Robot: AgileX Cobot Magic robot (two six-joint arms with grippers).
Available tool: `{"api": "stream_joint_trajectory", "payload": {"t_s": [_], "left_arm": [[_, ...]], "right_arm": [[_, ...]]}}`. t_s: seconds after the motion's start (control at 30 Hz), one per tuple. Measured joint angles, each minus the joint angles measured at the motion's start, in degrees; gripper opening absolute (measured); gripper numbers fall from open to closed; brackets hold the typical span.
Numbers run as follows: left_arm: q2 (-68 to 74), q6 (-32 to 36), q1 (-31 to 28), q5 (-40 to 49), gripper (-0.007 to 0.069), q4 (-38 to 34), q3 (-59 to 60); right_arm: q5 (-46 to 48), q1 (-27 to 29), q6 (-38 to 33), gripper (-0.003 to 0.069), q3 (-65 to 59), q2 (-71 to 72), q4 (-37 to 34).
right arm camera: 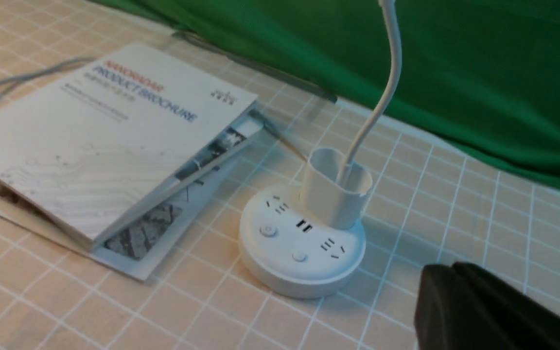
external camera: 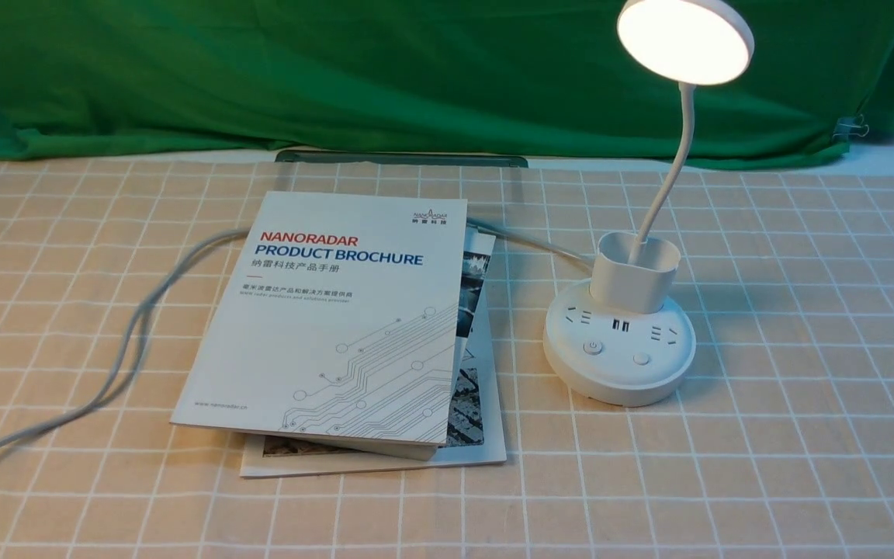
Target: Turn on the table lamp on the light coffee tablecloth with your hand.
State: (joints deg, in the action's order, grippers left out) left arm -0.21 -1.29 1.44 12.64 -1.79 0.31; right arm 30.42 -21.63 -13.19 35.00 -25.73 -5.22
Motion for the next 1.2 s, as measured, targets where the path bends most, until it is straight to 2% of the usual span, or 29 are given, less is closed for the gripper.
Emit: {"api": "stream_joint_trajectory", "payload": {"t_s": [0.1,0.33,0.43,0.5,0.53,0.57,0.7,0.8,0.93,1.2], "left_arm": [[0.00,0.00,0.00,0.00,0.0021,0.00,0.00],[0.00,0.00,0.00,0.00,0.0021,0.00,0.00],[0.00,0.00,0.00,0.00,0.0021,0.00,0.00],[0.00,0.00,0.00,0.00,0.0021,0.00,0.00],[0.00,0.00,0.00,0.00,0.0021,0.00,0.00],[0.00,0.00,0.00,0.00,0.0021,0.00,0.00],[0.00,0.00,0.00,0.00,0.0021,0.00,0.00],[0.00,0.00,0.00,0.00,0.0021,0.00,0.00],[0.00,0.00,0.00,0.00,0.0021,0.00,0.00],[0.00,0.00,0.00,0.00,0.0021,0.00,0.00]], "right_arm": [[-3.63,0.00,0.00,0.0039,-4.86,5.20,0.00],[-26.14,0.36,0.11,0.0050,-20.66,14.05,0.00],[-34.35,2.78,0.11,0.0059,-27.81,15.97,-0.47],[-38.57,6.72,0.15,0.0067,-32.34,17.38,-2.01],[-38.57,6.72,0.15,0.0069,-32.68,17.45,-2.14],[-39.31,10.81,0.48,0.0075,-34.73,17.79,-3.04],[-37.21,17.93,4.39,0.0078,-35.31,17.98,-2.99],[-33.13,24.25,10.17,0.0087,-35.61,18.97,1.39],[-29.23,26.12,15.30,0.0094,-35.61,21.92,5.96],[-18.88,23.50,17.26,0.0117,-35.61,25.51,7.25]]}}
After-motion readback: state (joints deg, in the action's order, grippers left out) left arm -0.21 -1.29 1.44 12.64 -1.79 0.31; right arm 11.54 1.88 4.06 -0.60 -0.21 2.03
